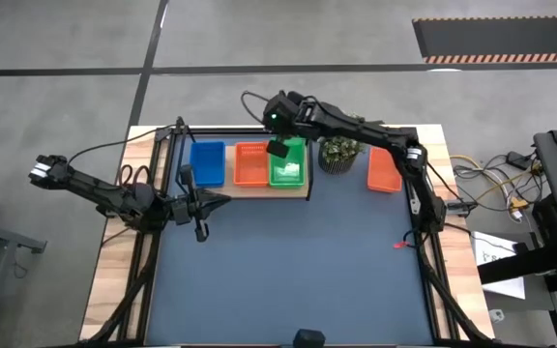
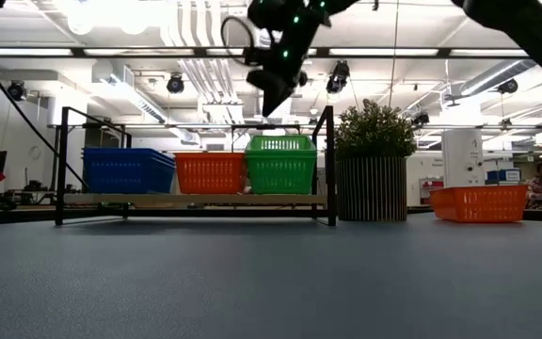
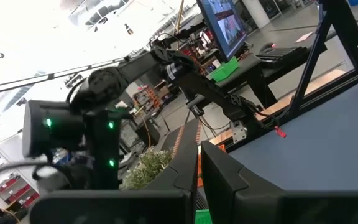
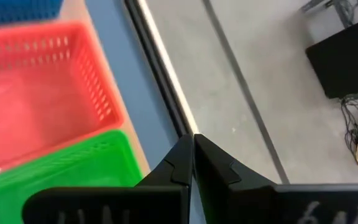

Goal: Stack baskets on shelf by color
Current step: Stack the green bin on top of the green bin on the shelf

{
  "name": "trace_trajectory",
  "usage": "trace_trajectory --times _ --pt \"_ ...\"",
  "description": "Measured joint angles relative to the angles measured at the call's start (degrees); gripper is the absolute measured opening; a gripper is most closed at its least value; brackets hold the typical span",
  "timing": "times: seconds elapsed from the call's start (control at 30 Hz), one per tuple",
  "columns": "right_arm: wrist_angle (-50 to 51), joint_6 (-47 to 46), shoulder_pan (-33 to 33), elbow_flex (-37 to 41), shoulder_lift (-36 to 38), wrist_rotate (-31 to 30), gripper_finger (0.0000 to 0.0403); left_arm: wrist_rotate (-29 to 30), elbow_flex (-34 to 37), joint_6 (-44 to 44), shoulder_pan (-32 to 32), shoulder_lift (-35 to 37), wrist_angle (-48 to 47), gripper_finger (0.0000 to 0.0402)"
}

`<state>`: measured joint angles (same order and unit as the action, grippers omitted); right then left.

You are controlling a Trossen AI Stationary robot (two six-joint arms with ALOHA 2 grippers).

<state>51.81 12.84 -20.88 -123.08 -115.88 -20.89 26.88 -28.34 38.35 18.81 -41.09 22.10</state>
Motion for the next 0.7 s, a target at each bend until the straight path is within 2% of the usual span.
trace_trajectory --times 0.13,0.43,0.7 --pt "-0.6 -0.5 0.0 0.2 0.1 1.8 0.0008 0.0 0.0 0.0 0.0 0.0 0.0 0.0004" --pt "-1.5 -1.4 -0.2 2.0 -3.3 1.9 0.0008 0.0 0.0 0.0 0.0 0.0 0.0 0.0004" --pt "-2.2 -2.8 -0.1 1.0 -1.3 1.9 0.0008 0.0 0.0 0.0 0.0 0.0 0.0 0.0004"
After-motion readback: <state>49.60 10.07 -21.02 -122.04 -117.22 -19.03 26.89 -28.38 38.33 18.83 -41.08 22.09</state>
